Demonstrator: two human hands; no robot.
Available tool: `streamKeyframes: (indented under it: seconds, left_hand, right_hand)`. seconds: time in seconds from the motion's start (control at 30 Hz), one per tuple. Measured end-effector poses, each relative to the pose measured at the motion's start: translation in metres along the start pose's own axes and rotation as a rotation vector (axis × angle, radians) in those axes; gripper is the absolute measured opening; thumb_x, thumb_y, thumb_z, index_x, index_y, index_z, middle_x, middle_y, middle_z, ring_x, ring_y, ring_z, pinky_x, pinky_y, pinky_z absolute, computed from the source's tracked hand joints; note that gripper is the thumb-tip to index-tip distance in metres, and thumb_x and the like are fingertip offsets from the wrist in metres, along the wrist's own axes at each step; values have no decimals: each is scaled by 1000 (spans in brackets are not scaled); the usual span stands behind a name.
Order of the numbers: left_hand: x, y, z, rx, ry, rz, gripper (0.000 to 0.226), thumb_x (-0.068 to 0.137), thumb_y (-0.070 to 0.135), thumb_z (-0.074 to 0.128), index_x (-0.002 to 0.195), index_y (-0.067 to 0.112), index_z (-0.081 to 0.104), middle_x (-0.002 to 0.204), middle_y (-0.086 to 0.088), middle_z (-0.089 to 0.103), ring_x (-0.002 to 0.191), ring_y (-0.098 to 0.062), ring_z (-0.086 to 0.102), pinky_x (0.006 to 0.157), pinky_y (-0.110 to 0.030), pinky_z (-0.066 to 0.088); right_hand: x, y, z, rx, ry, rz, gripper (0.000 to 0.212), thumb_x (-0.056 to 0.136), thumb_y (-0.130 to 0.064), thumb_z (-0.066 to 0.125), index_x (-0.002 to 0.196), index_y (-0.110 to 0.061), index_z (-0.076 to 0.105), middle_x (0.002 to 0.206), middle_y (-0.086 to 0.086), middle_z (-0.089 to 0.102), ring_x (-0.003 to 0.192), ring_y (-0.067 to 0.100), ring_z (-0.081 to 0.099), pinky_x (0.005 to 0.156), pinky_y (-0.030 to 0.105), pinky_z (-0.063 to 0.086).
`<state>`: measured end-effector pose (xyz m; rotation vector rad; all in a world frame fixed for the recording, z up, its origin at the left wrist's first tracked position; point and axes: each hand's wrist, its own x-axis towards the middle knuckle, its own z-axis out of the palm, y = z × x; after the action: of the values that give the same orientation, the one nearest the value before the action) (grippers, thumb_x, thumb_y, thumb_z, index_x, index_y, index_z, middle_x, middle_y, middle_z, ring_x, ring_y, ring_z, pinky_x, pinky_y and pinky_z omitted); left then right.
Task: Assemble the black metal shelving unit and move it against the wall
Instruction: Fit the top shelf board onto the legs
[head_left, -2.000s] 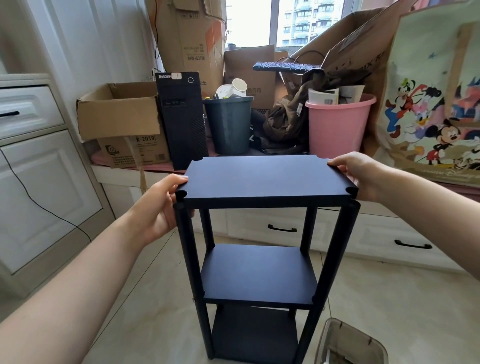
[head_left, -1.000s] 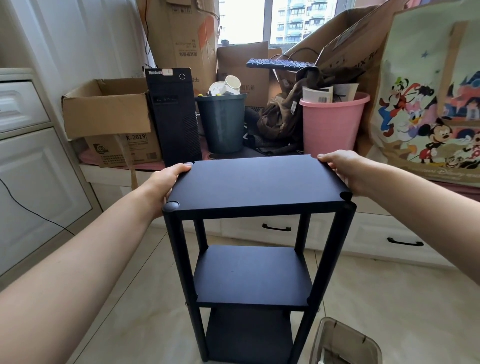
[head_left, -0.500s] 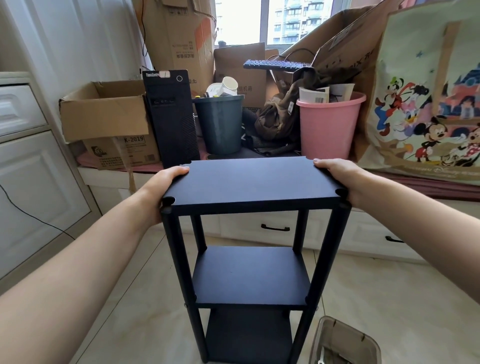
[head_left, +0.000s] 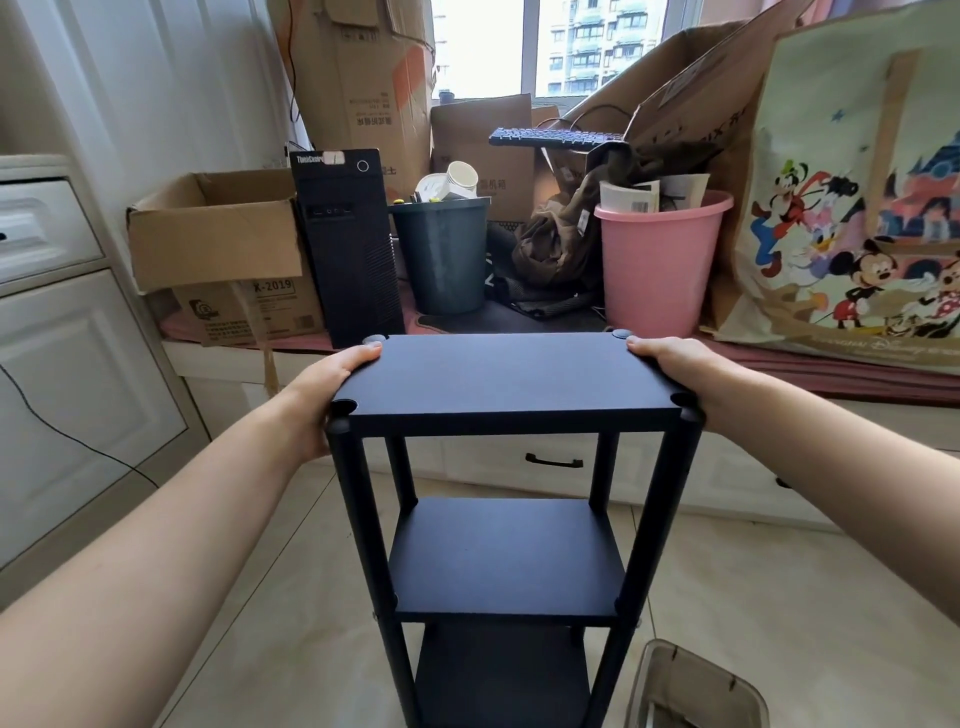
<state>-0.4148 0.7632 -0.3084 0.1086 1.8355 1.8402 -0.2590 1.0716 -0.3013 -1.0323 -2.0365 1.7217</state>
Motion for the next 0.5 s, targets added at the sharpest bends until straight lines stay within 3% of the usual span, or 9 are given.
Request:
streamKeyframes:
  seconds: [0.1,0.23,0.5]
  left_hand:
    - [-1,2,-1,38,-1,-33,32,95,46,64,110,18,65,67,1,72,48,-12,66,40,-20,50]
    - [-1,3,-1,96,16,-54,31,94,46,65,104,17,66,63,2,69,43,-11,63,39,-18,46]
    - [-2,3,0,102,31,-62,31,93,48,65,99,18,65,63,2,68,44,-12,60,38,-18,43]
  right_hand:
    - [2,0,1,5,-14,8,22,94,-36,62,104,-17,66,101,8,61,85,24,55,74,35,41]
    - [5,1,1,-3,-19,35,23,95,-34,62,101,-12,63,103,9,61,86,24,57,75,37,41]
    - [5,2,-1,-16,-17,26,21,96,-35,62,91,-14,62,97,7,61,74,21,55,63,32,37]
